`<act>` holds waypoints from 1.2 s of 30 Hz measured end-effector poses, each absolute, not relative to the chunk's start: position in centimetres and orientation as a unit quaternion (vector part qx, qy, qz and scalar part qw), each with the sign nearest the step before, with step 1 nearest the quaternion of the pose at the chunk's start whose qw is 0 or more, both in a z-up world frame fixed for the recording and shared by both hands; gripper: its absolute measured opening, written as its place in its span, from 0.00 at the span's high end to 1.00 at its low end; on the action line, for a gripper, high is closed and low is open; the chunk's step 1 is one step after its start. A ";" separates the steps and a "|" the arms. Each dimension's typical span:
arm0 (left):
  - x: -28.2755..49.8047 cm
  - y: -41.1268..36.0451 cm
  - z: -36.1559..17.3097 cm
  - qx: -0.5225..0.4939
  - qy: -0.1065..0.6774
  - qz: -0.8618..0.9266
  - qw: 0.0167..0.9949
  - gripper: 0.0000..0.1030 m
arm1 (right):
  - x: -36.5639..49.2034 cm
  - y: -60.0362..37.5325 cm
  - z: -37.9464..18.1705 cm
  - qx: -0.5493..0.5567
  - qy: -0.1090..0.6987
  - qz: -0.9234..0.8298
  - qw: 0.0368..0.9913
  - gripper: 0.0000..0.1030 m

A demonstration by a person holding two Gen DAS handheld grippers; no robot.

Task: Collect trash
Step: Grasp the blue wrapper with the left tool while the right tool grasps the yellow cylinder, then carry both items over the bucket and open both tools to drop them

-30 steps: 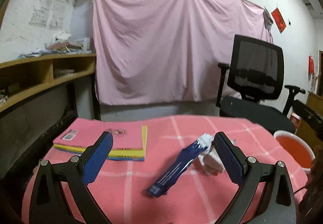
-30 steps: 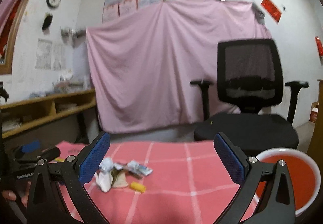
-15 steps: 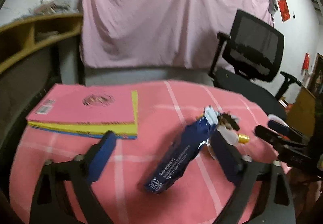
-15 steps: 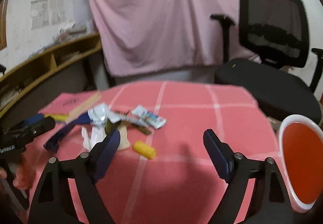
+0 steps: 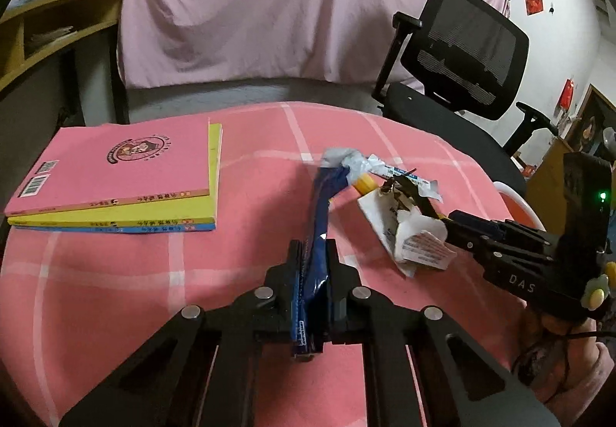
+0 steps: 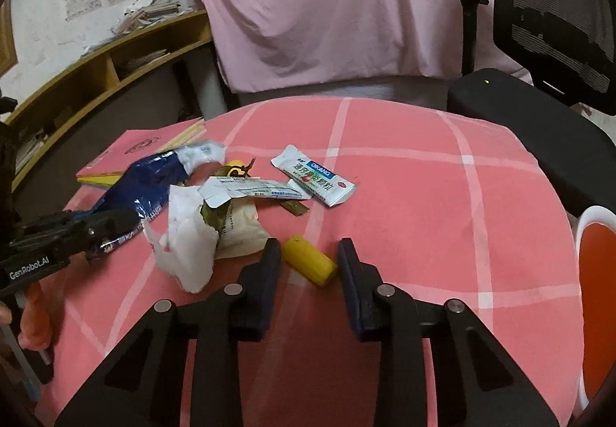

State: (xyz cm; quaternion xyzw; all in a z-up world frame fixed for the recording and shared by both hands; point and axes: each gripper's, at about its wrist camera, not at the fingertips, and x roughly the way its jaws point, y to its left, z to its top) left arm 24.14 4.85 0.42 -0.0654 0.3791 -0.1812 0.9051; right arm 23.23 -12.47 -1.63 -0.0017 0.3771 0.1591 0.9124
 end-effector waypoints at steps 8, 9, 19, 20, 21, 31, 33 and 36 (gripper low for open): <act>20.8 3.7 2.0 -0.085 0.318 -0.160 0.931 0.93 | 19.5 -13.6 0.5 0.005 0.319 0.170 0.932 0.73; 20.3 3.3 2.5 -0.083 0.305 -0.161 0.935 0.93 | 18.7 -14.1 1.1 0.012 0.300 0.172 0.938 0.73; 16.5 -5.1 6.4 -0.050 0.176 -0.217 0.959 0.93 | 12.2 -21.3 5.9 0.021 0.110 0.122 0.986 0.73; 16.6 -6.4 6.7 -0.046 0.170 -0.227 0.958 0.93 | 11.8 -22.1 6.1 0.019 0.099 0.112 0.989 0.73; 16.8 -7.4 6.9 -0.042 0.167 -0.236 0.956 0.93 | 11.3 -23.3 6.4 0.019 0.086 0.095 0.992 0.73; 20.1 -21.9 6.6 -0.003 0.179 -0.351 0.919 0.93 | 9.9 -32.5 5.5 0.031 0.052 -0.030 0.998 0.73; 20.6 -24.1 6.2 0.004 0.187 -0.367 0.911 0.93 | 10.1 -33.9 4.9 0.035 0.059 -0.052 0.996 0.73; 21.6 -27.5 5.5 0.008 0.215 -0.388 0.896 0.93 | 10.4 -35.4 4.0 0.045 0.074 -0.075 0.993 0.73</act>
